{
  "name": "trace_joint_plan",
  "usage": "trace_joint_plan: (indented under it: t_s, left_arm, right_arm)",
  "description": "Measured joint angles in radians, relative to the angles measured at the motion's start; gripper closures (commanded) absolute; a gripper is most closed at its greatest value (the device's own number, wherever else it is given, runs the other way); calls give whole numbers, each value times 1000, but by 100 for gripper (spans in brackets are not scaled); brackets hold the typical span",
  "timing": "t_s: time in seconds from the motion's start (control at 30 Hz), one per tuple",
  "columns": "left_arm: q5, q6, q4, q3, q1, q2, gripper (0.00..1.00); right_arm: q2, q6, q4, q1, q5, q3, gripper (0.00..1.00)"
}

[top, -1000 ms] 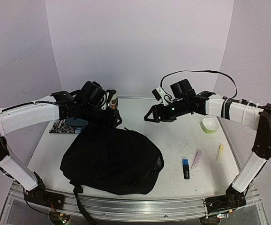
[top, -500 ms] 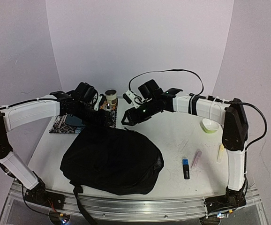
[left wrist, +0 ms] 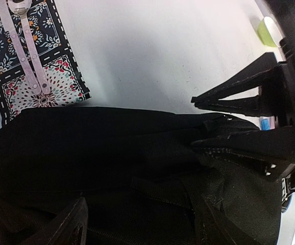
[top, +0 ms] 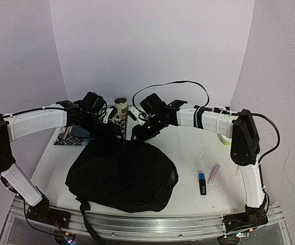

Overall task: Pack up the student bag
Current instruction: Hold the largest pocket of the student bag, then grab the largest pocket of the student bag, then zip the student bag into the largest pocket of the bag.

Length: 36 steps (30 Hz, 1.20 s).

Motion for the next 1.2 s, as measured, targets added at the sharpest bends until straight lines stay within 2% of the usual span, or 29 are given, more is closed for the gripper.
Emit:
trace_joint_plan:
  t_s: [0.2, 0.47, 0.73, 0.93, 1.2]
  left_arm:
    - [12, 3, -1, 0, 2, 7, 28]
    - [23, 4, -6, 0, 3, 7, 30]
    - [20, 3, -8, -1, 4, 8, 36]
    - [7, 2, -8, -14, 5, 12, 46]
    - [-28, -8, -14, -21, 8, 18, 51]
  right_arm:
    - [31, -2, -19, 8, 30, 23, 67]
    - [38, -6, -27, 18, 70, 31, 100]
    - [-20, -10, -31, 21, 166, -30, 100]
    - [-118, -8, -35, 18, 252, -112, 100]
    - [-264, 42, -25, 1, 338, -305, 100]
